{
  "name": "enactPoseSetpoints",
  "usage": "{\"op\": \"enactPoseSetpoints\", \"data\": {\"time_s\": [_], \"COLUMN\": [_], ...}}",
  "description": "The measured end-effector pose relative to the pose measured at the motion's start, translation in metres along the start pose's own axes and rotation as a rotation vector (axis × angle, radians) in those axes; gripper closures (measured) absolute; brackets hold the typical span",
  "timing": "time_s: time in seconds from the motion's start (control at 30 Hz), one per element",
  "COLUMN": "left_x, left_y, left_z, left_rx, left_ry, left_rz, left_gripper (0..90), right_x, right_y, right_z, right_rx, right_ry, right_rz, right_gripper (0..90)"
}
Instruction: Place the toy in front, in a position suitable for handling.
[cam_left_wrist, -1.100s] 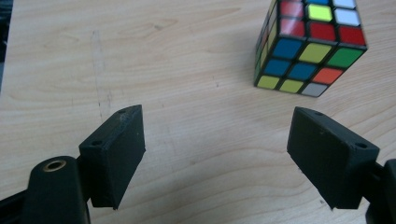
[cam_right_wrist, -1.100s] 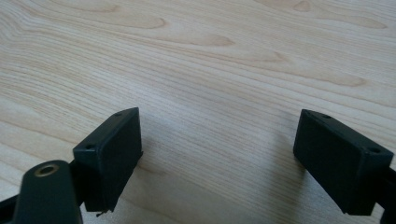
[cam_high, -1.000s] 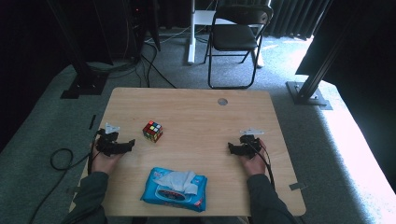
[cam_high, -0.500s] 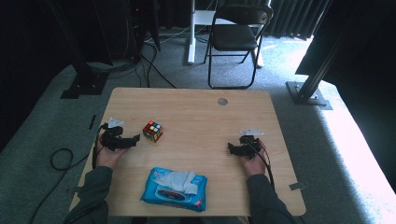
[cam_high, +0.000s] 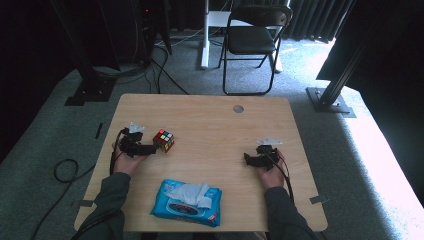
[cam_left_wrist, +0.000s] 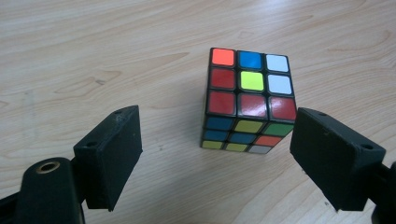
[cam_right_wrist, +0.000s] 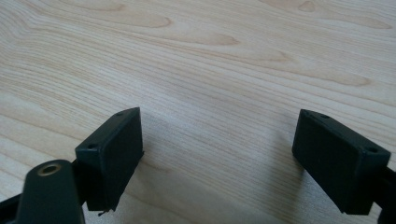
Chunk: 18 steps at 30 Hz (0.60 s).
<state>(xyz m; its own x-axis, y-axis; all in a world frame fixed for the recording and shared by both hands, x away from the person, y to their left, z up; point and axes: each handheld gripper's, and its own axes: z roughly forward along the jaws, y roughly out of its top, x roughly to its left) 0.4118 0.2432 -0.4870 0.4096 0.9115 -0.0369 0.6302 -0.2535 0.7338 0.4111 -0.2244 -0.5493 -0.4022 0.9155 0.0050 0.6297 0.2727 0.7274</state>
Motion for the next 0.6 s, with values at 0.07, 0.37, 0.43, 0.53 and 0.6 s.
{"op": "enactPoseSetpoints", "data": {"time_s": [0.07,0.37,0.43,0.53,0.6], "left_x": [0.000,-0.008,-0.008,-0.008,-0.008], "left_y": [0.001,0.007,0.008,0.009,0.010], "left_z": [0.001,0.012,0.013,0.017,0.019], "left_rx": [0.002,0.008,0.009,0.016,0.021], "left_ry": [0.000,-0.008,-0.006,-0.009,-0.023], "left_rz": [0.000,0.015,0.017,0.014,0.011], "left_gripper": [17.1,17.1,17.1,16.7,16.6], "right_x": [0.000,0.000,0.000,0.000,0.000], "right_y": [0.000,0.000,0.000,0.000,0.000], "right_z": [0.000,0.000,0.000,0.000,0.000], "right_rx": [0.000,0.001,0.001,0.001,0.001], "right_ry": [0.000,0.001,0.001,0.001,0.001], "right_rz": [0.000,0.001,0.001,0.001,0.001], "right_gripper": [15.9,15.9,15.9,15.9,15.9]}}
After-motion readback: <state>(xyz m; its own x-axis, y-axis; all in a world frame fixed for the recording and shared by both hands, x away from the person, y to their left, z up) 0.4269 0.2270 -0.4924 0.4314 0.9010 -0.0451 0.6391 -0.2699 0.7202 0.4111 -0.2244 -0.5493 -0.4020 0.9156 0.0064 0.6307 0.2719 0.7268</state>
